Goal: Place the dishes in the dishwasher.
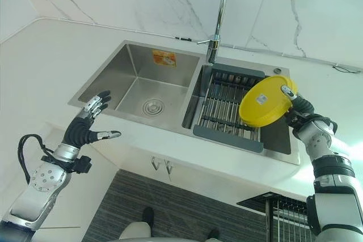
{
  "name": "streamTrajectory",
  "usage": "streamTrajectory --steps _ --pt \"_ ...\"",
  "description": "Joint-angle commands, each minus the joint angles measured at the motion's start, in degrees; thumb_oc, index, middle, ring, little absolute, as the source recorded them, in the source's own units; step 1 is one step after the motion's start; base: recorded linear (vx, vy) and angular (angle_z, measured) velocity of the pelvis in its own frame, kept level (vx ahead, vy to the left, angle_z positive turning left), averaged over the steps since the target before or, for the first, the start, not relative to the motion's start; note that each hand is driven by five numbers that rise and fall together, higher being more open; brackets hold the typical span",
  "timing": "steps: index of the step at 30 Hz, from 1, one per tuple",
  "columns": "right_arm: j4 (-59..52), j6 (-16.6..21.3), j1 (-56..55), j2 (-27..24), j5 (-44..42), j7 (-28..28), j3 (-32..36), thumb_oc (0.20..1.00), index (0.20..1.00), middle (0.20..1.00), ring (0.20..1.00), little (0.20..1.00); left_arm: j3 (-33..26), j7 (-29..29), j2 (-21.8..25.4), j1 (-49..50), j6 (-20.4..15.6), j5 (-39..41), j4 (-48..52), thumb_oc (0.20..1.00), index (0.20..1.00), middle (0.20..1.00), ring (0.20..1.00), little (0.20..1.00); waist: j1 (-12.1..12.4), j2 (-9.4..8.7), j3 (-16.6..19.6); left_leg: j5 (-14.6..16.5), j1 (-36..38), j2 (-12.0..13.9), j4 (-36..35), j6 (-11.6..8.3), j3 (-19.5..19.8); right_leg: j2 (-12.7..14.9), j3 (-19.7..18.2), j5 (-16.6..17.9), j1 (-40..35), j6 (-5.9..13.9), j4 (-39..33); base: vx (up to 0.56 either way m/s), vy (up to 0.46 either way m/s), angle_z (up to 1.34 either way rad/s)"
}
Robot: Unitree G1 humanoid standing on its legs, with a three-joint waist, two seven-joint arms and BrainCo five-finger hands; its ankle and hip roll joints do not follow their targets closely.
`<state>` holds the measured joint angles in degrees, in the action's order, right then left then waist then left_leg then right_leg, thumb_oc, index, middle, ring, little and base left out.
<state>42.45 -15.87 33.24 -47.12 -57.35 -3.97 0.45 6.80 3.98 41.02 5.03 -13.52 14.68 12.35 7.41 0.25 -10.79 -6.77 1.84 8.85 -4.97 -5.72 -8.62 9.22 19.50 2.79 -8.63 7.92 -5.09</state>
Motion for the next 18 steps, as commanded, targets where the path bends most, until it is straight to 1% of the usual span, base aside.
streamTrajectory --steps 1,2,3,4,5,6,10,11,12,13,14,15,16,18 --pt "0.8 3.1 8.2 -5.3 1.4 -0.8 -4.5 1.0 1.0 1.0 1.0 1.0 0.5 1.2 2.5 -2.3 -2.7 0.5 1.5 1.0 1.0 1.0 1.0 1.0 1.9 -0.8 0.7 4.3 2.9 3.4 0.0 -2.47 2.6 2.2 -0.7 0.0 1.0 1.21 0.1 0.0 0.0 0.0" --pt "0.5 2.8 8.3 -5.4 2.2 -0.9 -4.8 1.0 1.0 1.0 1.0 1.0 0.4 1.1 2.3 -2.1 -2.5 0.3 1.7 1.0 1.0 1.0 1.0 1.0 1.9 -0.91 0.7 4.2 2.8 3.5 0.0 -2.53 2.6 2.2 -0.7 0.0 1.0 1.25 0.1 0.0 0.0 0.0" --pt "0.6 2.6 8.5 -5.5 2.6 -0.8 -5.0 0.95 0.95 0.95 0.95 0.95 0.4 1.1 2.3 -2.1 -2.4 0.2 1.7 1.0 1.0 1.0 1.0 1.0 1.9 -0.94 0.7 4.2 2.8 3.5 0.0 -2.5 2.6 2.2 -0.7 0.0 1.0 1.2 0.1 0.0 0.0 0.0" --pt "0.6 2.6 8.6 -5.6 3.3 -0.8 -5.3 0.514 0.514 0.514 0.514 0.514 0.4 1.0 2.3 -2.0 -2.3 0.2 1.7 1.0 1.0 1.0 1.0 1.0 2.0 -0.96 0.6 4.2 2.8 3.4 0.0 -2.49 2.7 2.2 -0.8 0.0 1.0 1.18 0.1 0.0 0.0 0.0" --pt "0.7 2.7 8.8 -5.9 4.4 -0.9 -5.5 0.272 0.272 0.272 0.272 0.272 0.4 0.8 2.3 -1.9 -2.4 0.3 1.8 1.0 1.0 1.0 1.0 1.0 2.0 -0.99 0.6 4.2 2.8 3.4 0.0 -2.49 2.7 2.2 -0.7 0.0 0.9 1.21 0.1 0.0 0.0 0.0" --pt "0.9 3.3 9.0 -6.2 5.8 -1.0 -5.8 0.2 0.2 0.2 0.2 0.2 0.5 0.8 2.4 -1.8 -2.3 0.3 1.8 1.0 1.0 1.0 1.0 1.0 2.1 -1.06 0.7 4.2 2.8 3.5 0.0 -2.5 2.7 2.3 -0.7 0.0 0.9 1.25 0.1 0.0 0.0 0.0" --pt "1.9 3.7 10.6 -7.0 7.8 -1.6 -7.5 0.2 0.2 0.2 0.2 0.2 0.7 0.3 2.7 -1.5 -1.9 0.4 2.1 1.0 1.0 1.0 1.0 1.0 2.4 -1.29 0.8 4.1 2.7 3.4 0.0 -2.52 3.1 2.3 -0.8 0.0 0.9 1.36 0.1 0.0 0.0 0.0" --pt "1.8 5.5 11.3 -6.8 11.2 1.0 -8.3 0.2 0.2 0.2 0.2 0.2 1.0 0.2 2.7 -1.5 -1.9 0.3 1.9 1.0 1.0 1.0 1.0 1.0 2.5 -1.32 0.8 4.1 2.7 3.4 0.0 -2.51 3.1 2.3 -0.9 0.0 0.8 1.38 0.1 0.0 0.0 0.0" --pt "1.6 6.3 11.9 -6.8 12.9 2.4 -9.1 0.2 0.2 0.2 0.2 0.2 1.3 0.3 2.9 -1.4 -2.0 0.3 1.9 1.0 1.0 1.0 1.0 1.0 2.6 -1.3 0.8 4.0 2.6 3.4 0.0 -2.52 3.1 2.2 -1.0 0.0 0.8 1.42 0.1 0.0 0.0 0.0" --pt "1.3 6.0 12.6 -6.6 10.2 2.4 -9.8 0.2 0.2 0.2 0.2 0.2 1.9 0.9 2.8 -1.4 -2.4 -0.1 1.7 1.0 1.0 1.0 1.0 1.0 2.6 -1.24 0.7 3.9 2.5 3.5 0.0 -2.47 3.1 2.2 -1.2 0.1 0.9 1.39 0.1 0.0 0.0 0.0" --pt "0.8 5.2 12.5 -6.1 9.8 1.6 -9.6 0.2 0.2 0.2 0.2 0.2 2.1 1.0 2.7 -1.7 -2.3 -0.2 1.7 1.0 1.0 1.0 1.0 1.0 2.6 -1.2 0.6 3.9 2.5 3.4 0.0 -2.43 3.2 2.1 -1.3 0.1 1.0 1.37 0.1 0.0 0.0 0.0" --pt "0.3 5.2 12.1 -5.6 9.5 0.4 -9.4 0.2 0.2 0.2 0.2 0.2 2.2 1.0 2.5 -1.8 -2.4 -0.3 1.6 1.0 1.0 1.0 1.0 1.0 2.6 -1.22 0.5 3.9 2.4 3.5 0.0 -2.4 3.3 2.1 -1.4 0.0 1.0 1.36 0.1 0.0 0.0 0.0" --pt "-1.1 5.3 10.5 -4.3 6.7 -0.3 -9.2 0.2 0.2 0.2 0.2 0.2 2.6 0.9 1.8 -2.0 -2.2 -0.7 1.3 1.0 1.0 1.0 1.0 1.0 2.7 -1.3 0.5 3.9 2.6 3.6 0.0 -2.38 3.2 2.1 -1.1 0.0 0.7 1.37 0.1 0.0 0.0 0.0" --pt "-1.5 6.1 9.1 -3.3 5.4 0.2 -8.8 0.2 0.2 0.2 0.2 0.2 2.8 0.9 1.6 -1.9 -2.1 -0.9 1.1 1.0 1.0 1.0 1.0 1.0 2.6 -1.4 0.7 3.9 3.0 3.7 0.0 -2.39 3.0 2.1 -1.0 -0.1 0.3 1.31 0.1 0.02 0.0 0.01"
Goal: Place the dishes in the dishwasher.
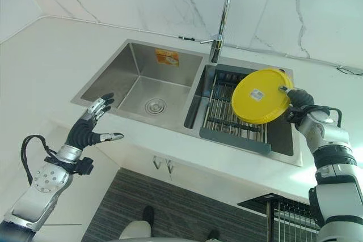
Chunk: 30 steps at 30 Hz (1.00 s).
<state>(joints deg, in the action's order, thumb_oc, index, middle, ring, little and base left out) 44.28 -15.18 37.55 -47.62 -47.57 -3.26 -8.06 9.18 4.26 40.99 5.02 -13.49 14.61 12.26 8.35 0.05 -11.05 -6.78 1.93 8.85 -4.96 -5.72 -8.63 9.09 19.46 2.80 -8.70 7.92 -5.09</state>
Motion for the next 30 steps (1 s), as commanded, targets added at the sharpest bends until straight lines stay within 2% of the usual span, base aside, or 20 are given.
streamTrajectory --steps 1,6,9,16,20,23,24,28,29,30 --pt "-3.8 6.0 4.1 -2.5 -5.5 0.2 0.4 0.2 0.2 0.2 0.2 0.2 0.4 0.6 1.6 -1.7 -2.1 -0.9 1.1 1.0 1.0 1.0 1.0 1.0 1.5 -1.26 1.1 4.0 3.2 3.8 0.0 -2.35 2.8 2.3 -0.8 -0.2 0.1 1.31 0.1 0.05 0.007 0.01" --pt "-3.9 8.9 3.1 -0.2 -7.3 4.1 3.7 0.2 0.2 0.2 0.2 0.2 0.8 0.7 0.5 -1.0 -0.9 -1.4 2.1 1.0 1.0 1.0 1.0 1.0 1.3 -1.14 1.9 4.1 4.2 4.2 0.0 -2.44 2.3 2.3 -0.5 -0.6 -1.0 1.29 0.1 0.04 0.02 0.01" --pt "-9.8 12.2 0.6 1.6 -9.5 6.1 6.2 0.2 0.2 0.2 0.2 0.2 0.4 0.6 -0.1 0.2 -1.4 -1.7 2.3 1.0 1.0 1.0 1.0 1.0 0.8 -1.15 2.5 4.3 4.6 4.4 0.0 -2.37 1.9 2.1 -0.5 -0.9 -1.3 1.17 0.1 0.0 0.0 0.0" --pt "-27.2 16.6 -7.1 4.9 -10.1 10.7 12.1 0.2 0.2 0.2 0.2 0.2 -1.4 1.3 -1.8 2.0 -2.8 -2.5 2.7 1.0 1.0 1.0 1.0 1.0 -1.1 -1.33 3.9 4.5 5.3 5.2 0.0 -2.46 0.4 1.5 -0.4 -1.6 -1.3 0.46 0.1 -0.02 -0.008 0.0" --pt "-35.6 16.2 -11.9 6.7 -9.3 11.4 14.2 0.2 0.2 0.2 0.2 0.2 -2.6 2.1 -2.3 2.3 -3.3 -2.8 2.7 1.0 1.0 1.0 1.0 1.0 -2.0 -1.47 4.6 4.6 5.6 5.4 0.0 -2.44 -0.2 0.9 -0.7 -1.9 -1.2 -0.06 0.1 -0.03 -0.056 -0.01" --pt "-41.2 15.9 -16.7 9.2 -10.2 11.2 15.4 0.2 0.2 0.2 0.2 0.2 -4.2 2.2 -3.5 3.3 -4.2 -3.0 3.4 1.0 1.0 1.0 1.0 1.0 -3.1 -1.41 4.7 4.2 6.3 5.4 0.0 -2.34 -2.2 0.3 -1.5 -1.8 -0.7 -0.53 0.1 -0.06 0.0 -0.05" --pt "-43.9 16.7 -20.2 11.0 -11.5 11.0 17.0 0.2 0.2 0.2 0.2 0.2 -5.0 2.0 -4.3 3.8 -5.4 -2.6 4.3 1.0 1.0 1.0 1.0 1.0 -3.1 -1.53 4.0 4.0 6.6 4.7 0.9 -2.1 -1.5 0.2 -2.5 -1.7 -0.6 -0.76 0.1 -0.11 0.108 -0.14" --pt "-47.7 16.8 -22.4 14.4 -11.1 9.7 17.3 0.2 0.2 0.2 0.2 0.2 -7.1 4.4 -6.1 5.3 -8.8 -5.4 5.8 1.0 1.0 1.0 1.0 1.0 -2.4 -2.58 1.9 8.8 3.3 1.1 10.7 -0.39 6.8 0.7 -7.8 -0.3 0.3 -1.14 0.1 -0.16 0.22 -0.31" --pt "-48.5 16.9 -23.0 15.5 -10.6 9.7 16.9 0.2 0.2 0.2 0.2 0.2 -7.5 5.0 -6.2 5.2 -9.5 -5.8 6.0 1.0 1.0 1.0 1.0 1.0 -2.8 -2.79 1.8 10.6 3.3 0.1 11.0 0.36 7.2 1.1 -8.9 0.3 0.7 -0.83 0.1 -0.22 0.412 -0.97" --pt "-49.9 16.8 -24.1 16.8 -10.1 9.7 16.9 0.2 0.2 0.2 0.2 0.2 -7.8 5.2 -6.6 4.5 -10.0 -5.9 6.0 1.0 1.0 1.0 1.0 1.0 -3.6 -2.76 1.7 10.5 3.8 -0.7 9.6 1.13 6.5 1.8 -10.1 1.6 1.5 -0.19 0.1 -0.19 0.478 -1.08"
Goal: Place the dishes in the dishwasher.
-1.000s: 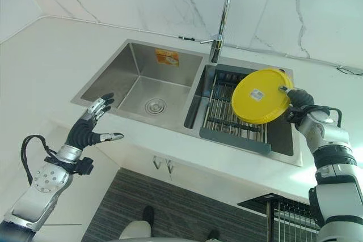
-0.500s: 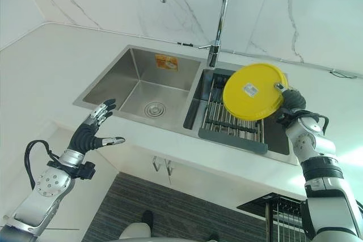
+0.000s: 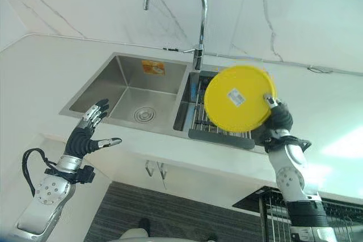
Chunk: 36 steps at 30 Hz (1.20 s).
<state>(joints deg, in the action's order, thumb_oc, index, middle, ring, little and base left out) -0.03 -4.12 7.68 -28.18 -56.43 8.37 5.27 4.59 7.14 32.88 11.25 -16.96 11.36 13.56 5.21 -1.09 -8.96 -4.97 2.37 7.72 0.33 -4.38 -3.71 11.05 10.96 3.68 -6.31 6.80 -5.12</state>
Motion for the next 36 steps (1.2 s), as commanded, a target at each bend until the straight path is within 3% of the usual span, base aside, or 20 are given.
streamTrajectory --steps 1,3,6,7,8,10,12,15,18,21,22,26,27,30,33,34,36 --pt "-7.5 5.7 4.4 -1.2 -0.7 -1.4 3.8 0.2 0.2 0.2 0.2 0.2 -3.4 1.6 1.3 -2.6 -6.5 -2.0 5.2 1.0 1.0 1.0 1.0 1.0 -1.3 -1.42 -0.5 8.6 4.2 0.0 2.8 0.35 1.1 0.6 -2.5 1.9 -0.3 1.99 0.1 -0.16 0.501 -0.92" --pt "-10.5 6.3 1.8 0.8 -0.5 -0.9 4.5 0.2 0.2 0.2 0.2 0.2 -3.3 -0.3 1.2 -4.2 -6.9 -1.8 4.7 1.0 1.0 1.0 1.0 1.0 -3.1 -1.56 -1.1 9.0 6.0 -0.6 0.6 1.28 0.9 2.6 -4.6 4.1 1.9 4.15 1.4 -0.1 0.378 -0.47" --pt "-13.0 8.6 -3.7 2.4 -2.9 -2.2 7.5 0.2 0.2 0.2 0.2 0.2 -1.9 -3.8 2.4 -6.6 -7.8 -3.3 5.9 1.0 1.0 1.0 1.0 1.0 -4.7 -3.19 -2.5 10.9 5.5 -3.0 1.4 2.44 2.3 6.0 -5.4 8.6 6.1 5.06 3.8 -0.18 0.284 -0.36" --pt "-12.2 8.8 -3.8 2.3 -3.3 -3.3 7.3 0.2 0.2 0.2 0.2 0.2 -1.1 -4.3 2.8 -7.5 -7.8 -4.0 6.5 1.0 1.0 1.0 1.0 1.0 -5.0 -3.98 -3.6 12.3 6.4 -3.8 0.9 2.83 2.7 6.9 -2.7 11.8 8.8 6.07 4.9 -0.24 0.298 -0.19" --pt "-12.1 8.9 -3.4 1.9 -3.1 -3.2 6.8 0.2 0.2 0.2 0.2 0.2 -0.9 -3.7 2.9 -7.4 -7.5 -4.2 6.6 1.0 1.0 1.0 1.0 1.0 -4.8 -4.19 -4.1 12.5 7.2 -4.1 0.3 3.05 1.6 6.6 0.4 12.1 9.7 6.41 5.6 -0.2 0.283 -0.28" --pt "-12.2 8.5 -2.8 0.8 -4.4 -3.7 6.1 0.2 0.2 0.2 0.2 0.2 -0.6 -2.7 3.1 -6.8 -7.3 -4.1 6.6 1.0 1.0 1.0 1.0 1.0 -4.3 -4.44 -4.6 12.2 8.2 -4.4 -0.7 3.18 -0.9 6.1 5.7 11.9 10.0 6.65 6.7 -0.14 0.181 -1.19" --pt "-12.1 9.6 -2.3 -1.0 -6.6 -4.4 5.7 0.2 0.2 0.2 0.2 0.2 0.5 -0.7 3.4 -6.6 -8.2 -4.9 5.9 1.0 1.0 1.0 1.0 1.0 -4.6 -4.47 -4.5 11.4 8.8 -4.7 -2.4 4.1 -3.2 3.5 6.3 9.5 9.5 6.06 7.8 -0.19 0.166 -1.53" --pt "-13.9 10.1 -3.4 -2.1 -7.6 -3.8 6.9 0.2 0.2 0.2 0.2 0.2 1.4 0.2 3.6 -6.5 -8.2 -4.6 6.1 1.0 1.0 1.0 1.0 1.0 -5.6 -4.28 -4.2 11.0 9.0 -4.8 -3.7 4.88 -4.1 2.0 4.3 8.6 9.5 5.45 9.6 -0.11 0.105 -0.67" --pt "-15.4 10.4 -5.0 -2.2 -7.9 -3.6 8.0 0.2 0.2 0.2 0.2 0.2 2.8 1.5 3.5 -6.9 -8.2 -5.3 6.1 1.0 1.0 1.0 1.0 1.0 -6.2 -4.02 -3.3 10.3 8.1 -5.1 -3.9 5.97 -4.9 0.7 3.0 4.9 7.6 3.72 12.5 -0.11 0.087 -0.2" --pt "-15.7 10.7 -4.4 -2.3 -8.0 -3.6 7.7 0.2 0.2 0.2 0.2 0.2 3.8 2.6 3.5 -7.5 -8.0 -6.9 6.1 1.0 1.0 1.0 1.0 1.0 -5.6 -4.1 -3.0 9.6 7.1 -4.9 -3.8 6.32 -5.6 1.9 3.3 5.5 6.1 3.28 15.5 -0.13 -0.068 -0.26" --pt "-16.0 11.1 -3.7 -1.7 -8.1 -3.3 7.9 0.2 0.2 0.2 0.2 0.2 4.1 1.5 4.2 -9.0 -7.9 -6.8 6.1 1.0 1.0 1.0 1.0 1.0 -3.9 -4.51 -2.4 8.1 5.0 -3.9 -4.0 6.22 -6.6 4.6 3.2 6.3 2.5 3.7 17.0 -0.21 -0.304 -0.25" --pt "-17.3 9.3 -3.4 -0.4 -8.1 -2.9 9.2 0.2 0.2 0.2 0.2 0.2 3.5 -0.4 5.7 -9.8 -6.7 -5.1 6.9 1.0 1.0 1.0 1.0 1.0 -1.9 -5.89 -1.2 6.7 3.0 -2.3 -4.7 4.52 -8.5 9.5 6.5 10.1 -2.5 6.51 11.0 -0.13 -0.462 -0.45" --pt "-19.2 7.7 -3.5 0.8 -7.2 -2.9 9.0 0.2 0.2 0.2 0.2 0.2 4.0 -1.3 6.2 -11.1 -5.6 -5.0 7.3 1.0 1.0 1.0 1.0 1.0 -2.3 -6.59 -0.9 6.2 3.1 0.8 -4.9 2.31 -9.1 11.6 8.6 12.5 -1.9 7.92 5.0 -0.05 -0.889 -0.88" --pt "-20.6 7.6 -5.2 1.9 -6.1 -3.9 9.0 0.2 0.2 0.2 0.2 0.2 5.4 -2.1 6.1 -12.6 -5.0 -7.0 7.1 1.0 1.0 1.0 1.0 1.0 -3.3 -7.01 -1.1 5.4 2.5 4.8 -4.7 0.22 -8.3 11.6 7.7 12.1 -0.2 8.01 2.8 -0.04 -0.694 -0.81" --pt "-23.1 9.1 -7.9 3.3 -5.3 -4.6 8.6 0.2 0.2 0.2 0.2 0.2 4.8 -2.2 6.1 -12.4 -4.7 -8.6 7.8 1.0 1.0 1.0 1.0 1.0 -4.6 -7.36 -1.6 4.5 2.5 8.8 -4.6 -1.76 -7.0 9.8 4.3 10.2 1.8 7.53 3.2 -0.04 -0.668 -0.35" --pt "-23.9 9.6 -8.8 3.6 -5.1 -5.1 8.6 0.2 0.2 0.2 0.2 0.2 4.0 -2.2 6.3 -11.9 -4.4 -9.1 8.0 1.0 1.0 1.0 1.0 1.0 -4.4 -7.17 -1.6 3.8 2.3 10.5 -4.4 -2.69 -6.7 8.7 4.5 7.1 1.7 7.38 3.7 -0.02 -0.674 -0.04" --pt "-26.3 8.3 -8.2 2.8 -5.9 -4.8 8.0 0.2 0.2 0.2 0.2 0.2 3.1 -0.8 6.3 -10.4 -3.5 -9.8 8.9 1.0 1.0 1.0 1.0 1.0 -4.3 -6.44 -1.6 1.7 2.1 13.6 -4.3 -4.48 -6.7 6.0 5.3 4.1 1.0 7.15 2.1 -0.01 -0.625 0.0"
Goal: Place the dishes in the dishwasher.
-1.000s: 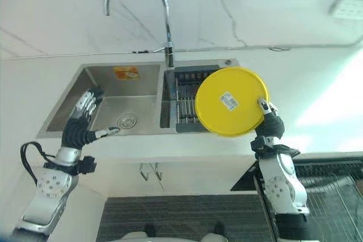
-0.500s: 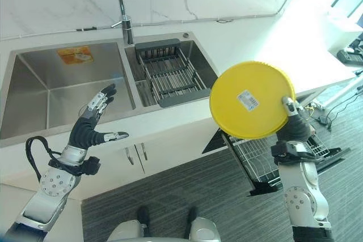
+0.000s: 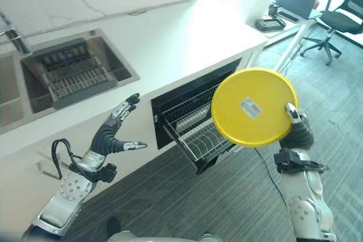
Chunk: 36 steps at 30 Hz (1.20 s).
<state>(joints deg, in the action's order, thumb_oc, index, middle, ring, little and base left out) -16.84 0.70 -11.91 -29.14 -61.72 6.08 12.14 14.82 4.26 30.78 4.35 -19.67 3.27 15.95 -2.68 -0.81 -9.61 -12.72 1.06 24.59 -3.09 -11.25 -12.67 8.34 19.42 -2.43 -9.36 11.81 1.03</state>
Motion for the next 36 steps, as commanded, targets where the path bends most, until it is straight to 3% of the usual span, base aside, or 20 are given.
streamTrajectory --steps 1,3,5,6,7,9,11,15,20,24,25,26,27,28,30,32,34,36 --pt "-10.2 2.1 13.1 3.1 0.8 -2.5 0.2 0.2 0.2 0.2 0.2 0.2 -7.1 3.1 7.8 -2.4 -0.3 -1.7 6.9 1.0 1.0 1.0 1.0 1.0 3.4 -5.75 -0.9 7.4 3.0 -0.9 -0.9 0.84 1.7 6.7 -3.7 9.6 4.8 1.36 -5.6 -0.02 -0.523 -0.01" --pt "-10.6 1.0 15.1 3.0 2.3 -0.8 -2.4 0.2 0.2 0.2 0.2 0.2 -6.4 4.2 6.7 -1.7 0.0 -2.7 7.0 1.0 1.0 1.0 1.0 1.0 3.4 -4.52 -0.9 5.7 2.4 0.6 -0.8 0.05 0.0 4.4 -3.9 8.5 5.3 -0.58 -5.8 -0.01 -0.391 0.05" --pt "-9.9 0.6 15.6 2.7 3.3 -0.2 -4.2 0.2 0.2 0.2 0.2 0.2 -5.8 4.7 5.5 -0.6 -0.9 -3.3 6.4 1.0 1.0 1.0 1.0 1.0 3.6 -3.6 -1.0 4.3 0.8 -0.1 1.8 0.16 -2.0 2.8 -3.3 7.5 4.6 -2.46 -5.9 0.02 -0.293 0.13" --pt "-9.8 1.5 14.5 2.1 4.3 -0.3 -5.1 0.2 0.2 0.2 0.2 0.2 -5.1 5.0 4.6 -0.1 -2.1 -3.8 6.3 1.0 1.0 1.0 1.0 1.0 3.8 -3.25 -1.8 5.4 -1.5 -2.4 8.5 1.09 -2.6 2.2 -1.9 6.7 3.3 -3.64 -5.9 0.0 -0.306 0.65" --pt "-9.6 2.8 13.7 1.5 5.6 -1.0 -6.3 0.2 0.2 0.2 0.2 0.2 -6.0 5.5 4.1 1.7 -3.1 -4.2 6.2 1.0 1.0 1.0 1.0 1.0 4.6 -2.98 -2.1 10.2 -3.2 -8.6 11.9 3.38 0.3 2.5 -1.5 6.4 3.2 -4.08 -5.9 0.0 -0.229 0.56" --pt "-9.6 2.9 13.4 1.2 5.6 -1.1 -6.5 0.2 0.2 0.2 0.2 0.2 -6.3 5.5 3.9 2.3 -3.5 -4.4 6.1 1.0 1.0 1.0 1.0 1.0 4.8 -2.74 -1.9 10.8 -3.5 -10.0 11.6 3.81 -0.3 2.3 -1.2 6.3 3.1 -4.07 -6.0 0.03 -0.071 0.65" --pt "-8.6 4.4 13.8 2.0 7.6 0.1 -8.3 0.2 0.2 0.2 0.2 0.2 -6.0 4.1 3.8 1.4 -3.1 -3.3 4.6 1.0 1.0 1.0 1.0 1.0 4.4 -1.95 -1.3 10.5 -1.7 -11.5 7.3 4.67 -5.0 1.9 0.8 5.7 2.2 -3.93 -5.9 0.11 0.018 0.21" --pt "-8.5 5.0 14.4 3.2 7.1 -2.4 -9.8 0.2 0.2 0.2 0.2 0.2 -3.4 5.8 3.0 -1.0 -0.9 -5.7 2.6 1.0 1.0 1.0 1.0 1.0 4.7 -1.36 0.3 9.1 1.4 -12.9 1.6 4.63 0.0 1.5 0.0 5.1 1.3 -3.73 -5.5 0.08 0.171 0.51" --pt "-10.1 4.4 13.8 2.9 7.9 -1.8 -8.7 0.2 0.2 0.2 0.2 0.2 -3.6 4.0 3.9 -2.0 0.7 -3.8 2.4 1.0 1.0 1.0 1.0 1.0 5.1 -1.59 1.7 9.9 4.1 -14.0 -1.5 4.95 0.4 3.9 2.1 4.5 0.4 -1.67 -3.7 0.11 0.285 0.01" --pt "-10.6 5.1 14.4 4.5 9.1 -1.4 -8.6 0.2 0.2 0.2 0.2 0.2 -3.4 1.7 4.2 -2.9 0.5 -3.6 1.8 1.0 1.0 1.0 1.0 1.0 5.8 -2.34 0.8 11.3 4.5 -15.6 -1.8 6.82 2.0 6.7 2.8 4.9 2.7 -0.8 4.9 0.05 0.252 0.17" --pt "-10.3 6.3 14.6 5.2 9.3 -1.5 -9.1 0.2 0.2 0.2 0.2 0.2 -2.9 1.0 4.9 -3.5 -0.2 -4.5 1.3 1.0 1.0 1.0 1.0 1.0 6.1 -2.55 -0.1 11.5 4.1 -16.0 -1.4 8.08 2.8 7.6 2.3 6.0 4.9 -0.61 12.5 -0.01 0.132 0.03" --pt "-9.8 7.9 14.9 5.8 9.5 -2.1 -9.5 0.2 0.2 0.2 0.2 0.2 -2.5 -0.3 5.8 -4.7 -0.8 -5.6 1.1 1.0 1.0 1.0 1.0 1.0 6.3 -2.83 -1.4 11.7 3.2 -16.3 -0.8 9.32 4.6 7.6 -1.1 6.8 8.5 -1.1 19.2 -0.02 0.051 0.04" --pt "-9.7 8.0 14.9 5.9 9.6 -2.3 -9.5 0.2 0.2 0.2 0.2 0.2 -2.6 -0.6 5.9 -5.0 -0.8 -5.9 1.2 1.0 1.0 1.0 1.0 1.0 6.2 -2.97 -1.6 11.7 3.0 -16.3 -0.8 9.38 4.9 7.3 -1.8 6.8 8.7 -1.27 18.6 -0.01 -0.06 0.06" --pt "-9.6 8.2 15.0 6.2 9.7 -2.7 -9.5 0.2 0.2 0.2 0.2 0.2 -2.7 -0.8 6.1 -5.3 -0.6 -6.3 1.3 1.0 1.0 1.0 1.0 1.0 6.2 -3.17 -1.8 11.7 2.8 -16.4 -0.8 9.32 5.2 7.1 -2.3 7.1 8.8 -1.45 17.0 0.07 -0.249 0.21" --pt "-9.5 9.1 14.8 5.6 7.5 -4.4 -9.4 0.2 0.2 0.2 0.2 0.2 -3.8 0.0 7.8 -7.3 0.7 -6.3 1.8 1.0 1.0 1.0 1.0 1.0 5.8 -3.68 -1.9 11.5 2.4 -15.4 -0.8 7.86 5.6 8.2 -2.9 8.5 7.7 -1.31 4.0 0.12 -0.405 0.15" --pt "-9.7 9.8 15.0 5.9 6.3 -4.7 -9.3 0.2 0.2 0.2 0.2 0.2 -4.3 2.4 8.8 -8.0 1.0 -7.7 2.0 1.0 1.0 1.0 1.0 1.0 5.2 -3.91 -1.8 11.8 2.6 -14.0 -1.0 6.52 6.1 9.9 -4.5 13.6 6.8 0.31 -4.7 0.16 -0.507 0.07" --pt "-9.9 10.2 15.4 7.1 6.4 -4.4 -10.5 0.2 0.2 0.2 0.2 0.2 -4.5 3.6 9.2 -8.8 1.4 -7.7 1.3 1.0 1.0 1.0 1.0 1.0 4.6 -3.94 -1.7 12.1 3.0 -12.5 -1.2 5.91 7.6 10.4 -8.2 14.8 7.3 0.61 -5.5 0.19 -0.539 0.19" --pt "-10.2 10.7 15.3 7.5 6.8 -3.6 -11.4 0.2 0.2 0.2 0.2 0.2 -4.6 2.9 9.3 -9.1 1.2 -8.3 1.3 1.0 1.0 1.0 1.0 1.0 4.6 -4.05 -1.6 11.8 2.6 -10.7 -0.4 5.52 9.8 9.7 -10.7 12.8 7.9 0.43 -3.1 0.19 -0.666 0.81"
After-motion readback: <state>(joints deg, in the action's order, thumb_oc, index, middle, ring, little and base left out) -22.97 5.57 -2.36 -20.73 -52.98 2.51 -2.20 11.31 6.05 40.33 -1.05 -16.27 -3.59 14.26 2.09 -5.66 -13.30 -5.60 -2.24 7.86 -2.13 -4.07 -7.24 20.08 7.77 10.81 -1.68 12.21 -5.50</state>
